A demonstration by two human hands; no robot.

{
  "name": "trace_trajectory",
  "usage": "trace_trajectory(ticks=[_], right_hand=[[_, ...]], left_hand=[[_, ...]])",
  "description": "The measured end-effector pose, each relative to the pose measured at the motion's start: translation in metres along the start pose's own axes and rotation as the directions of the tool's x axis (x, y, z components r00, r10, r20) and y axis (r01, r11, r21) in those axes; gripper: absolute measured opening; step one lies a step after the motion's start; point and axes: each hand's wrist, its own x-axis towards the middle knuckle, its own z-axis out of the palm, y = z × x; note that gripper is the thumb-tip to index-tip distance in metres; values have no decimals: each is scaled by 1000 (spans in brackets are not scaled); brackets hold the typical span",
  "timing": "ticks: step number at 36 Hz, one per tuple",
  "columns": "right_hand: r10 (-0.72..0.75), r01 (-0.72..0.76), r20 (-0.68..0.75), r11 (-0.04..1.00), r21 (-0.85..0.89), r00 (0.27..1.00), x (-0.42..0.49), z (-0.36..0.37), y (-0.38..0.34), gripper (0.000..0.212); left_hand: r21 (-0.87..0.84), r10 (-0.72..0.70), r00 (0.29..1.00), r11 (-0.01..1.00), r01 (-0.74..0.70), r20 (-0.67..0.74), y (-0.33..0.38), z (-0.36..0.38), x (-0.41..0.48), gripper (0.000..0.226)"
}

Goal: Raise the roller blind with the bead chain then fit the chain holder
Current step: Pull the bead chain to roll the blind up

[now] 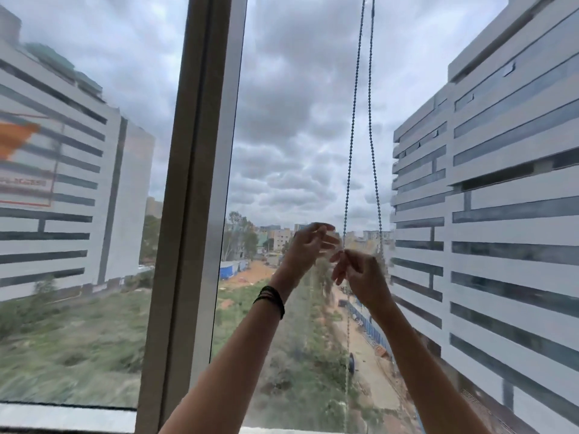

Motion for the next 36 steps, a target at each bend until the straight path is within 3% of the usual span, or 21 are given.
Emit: trace_trajectory(ticks=[3,7,14,22,36], right_hand=[[-26,26,5,1000,-4,1000,1,4,1,38],[-74,74,12,996,-42,997,0,8,2,35],[-121,120,-9,989,-87,993,-2,11,7,39],[-187,184,-23,978,-99,982,-8,11,11,33],[-108,107,-21,992,-68,994,-34,16,29,32]], left_hand=[[-62,18,1000,998,-17,14,29,5,12,28],[-101,72,997,993,-69,33,53,12,22,27],[7,143,989,990,-143,-45,49,17,29,32],[35,193,981,981,-192,-35,39,15,32,34],[-43,138,990,990,-137,23,13,19,14,26]])
